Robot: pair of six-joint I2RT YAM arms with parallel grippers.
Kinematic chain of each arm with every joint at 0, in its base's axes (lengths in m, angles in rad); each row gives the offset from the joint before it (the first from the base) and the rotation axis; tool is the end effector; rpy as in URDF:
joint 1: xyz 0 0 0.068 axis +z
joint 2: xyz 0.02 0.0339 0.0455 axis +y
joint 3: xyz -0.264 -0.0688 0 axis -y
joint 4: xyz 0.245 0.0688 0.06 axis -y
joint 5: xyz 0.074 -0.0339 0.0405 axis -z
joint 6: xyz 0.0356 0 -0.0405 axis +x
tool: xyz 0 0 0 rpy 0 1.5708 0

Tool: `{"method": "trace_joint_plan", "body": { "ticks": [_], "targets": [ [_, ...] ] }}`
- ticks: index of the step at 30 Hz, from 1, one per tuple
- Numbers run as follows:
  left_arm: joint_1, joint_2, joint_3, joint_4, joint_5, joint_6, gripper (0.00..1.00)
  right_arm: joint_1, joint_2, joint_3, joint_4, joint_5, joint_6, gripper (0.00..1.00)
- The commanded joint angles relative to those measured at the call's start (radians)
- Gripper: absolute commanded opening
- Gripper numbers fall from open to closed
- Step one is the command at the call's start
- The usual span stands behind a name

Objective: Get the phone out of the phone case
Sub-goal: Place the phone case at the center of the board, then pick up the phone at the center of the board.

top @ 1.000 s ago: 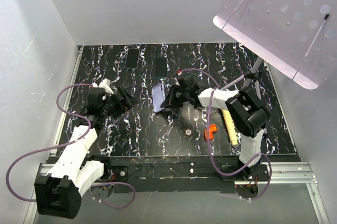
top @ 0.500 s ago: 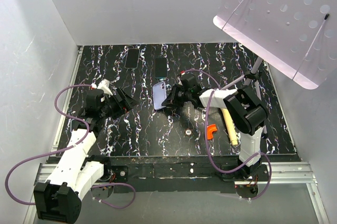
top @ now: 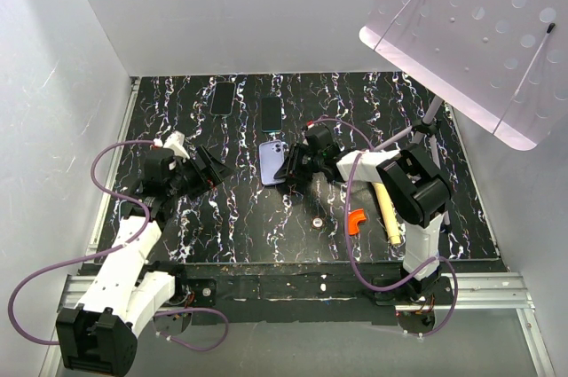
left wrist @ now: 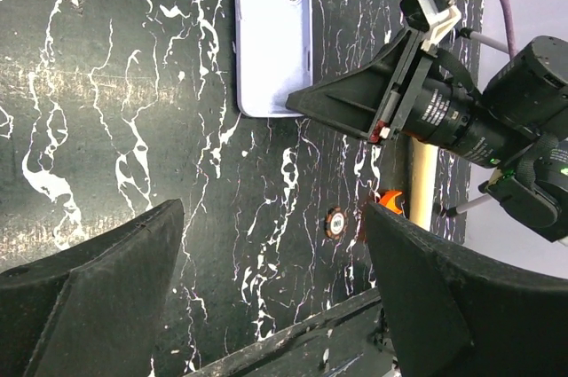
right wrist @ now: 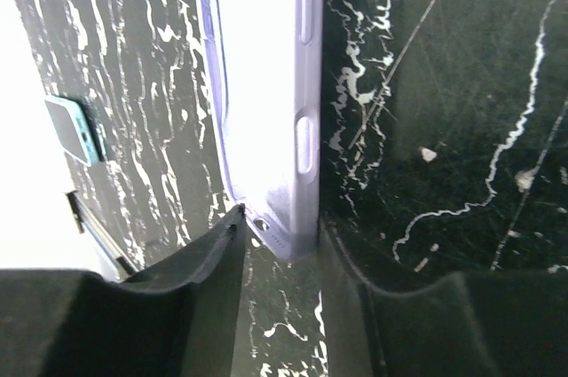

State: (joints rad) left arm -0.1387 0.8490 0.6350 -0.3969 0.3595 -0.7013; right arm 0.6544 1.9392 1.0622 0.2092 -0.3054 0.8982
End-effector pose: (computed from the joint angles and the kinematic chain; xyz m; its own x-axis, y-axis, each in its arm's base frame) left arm 0.1821 -0.0381 0.2567 -0.7017 -0.5119 -0.4956 -0.0496 0.7290 -0.6827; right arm 0.3129 0.2536 0.1429 -0.9067 0.2447 -0.3435 -0.0941 0.6767 0.7302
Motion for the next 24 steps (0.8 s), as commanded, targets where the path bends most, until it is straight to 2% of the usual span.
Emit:
{"method": "trace_joint_plan", "body": {
  "ticks": [1, 5, 7, 8, 12, 17, 24],
  "targets": [
    [0.002, 0.008, 0.051, -0.010, 0.007, 0.022, 0.83, -0.002, -0.046, 0.031, -0.068, 0.037, -0.042, 0.50],
    [0.002, 0.047, 0.083, -0.008, -0.024, 0.037, 0.90, 0.008, -0.098, 0.084, -0.236, 0.081, -0.091, 0.64],
    [0.002, 0.090, 0.112, -0.003, -0.040, 0.045, 0.93, 0.017, -0.170, 0.091, -0.342, 0.152, -0.129, 0.77],
    [0.004, 0.119, 0.133, -0.005, -0.057, 0.049, 0.94, 0.020, -0.218, 0.094, -0.414, 0.182, -0.151, 0.80],
    [0.004, 0.298, 0.230, 0.023, -0.126, 0.089, 0.96, 0.045, -0.426, 0.082, -0.566, 0.236, -0.264, 0.83],
    [0.004, 0.572, 0.408, 0.052, -0.280, 0.239, 0.97, 0.125, -0.676, 0.000, -0.678, 0.246, -0.320, 0.83],
    [0.005, 1.044, 0.879, -0.161, -0.306, 0.499, 0.98, 0.156, -1.040, -0.142, -0.758, 0.264, -0.259, 0.81]
  ]
}}
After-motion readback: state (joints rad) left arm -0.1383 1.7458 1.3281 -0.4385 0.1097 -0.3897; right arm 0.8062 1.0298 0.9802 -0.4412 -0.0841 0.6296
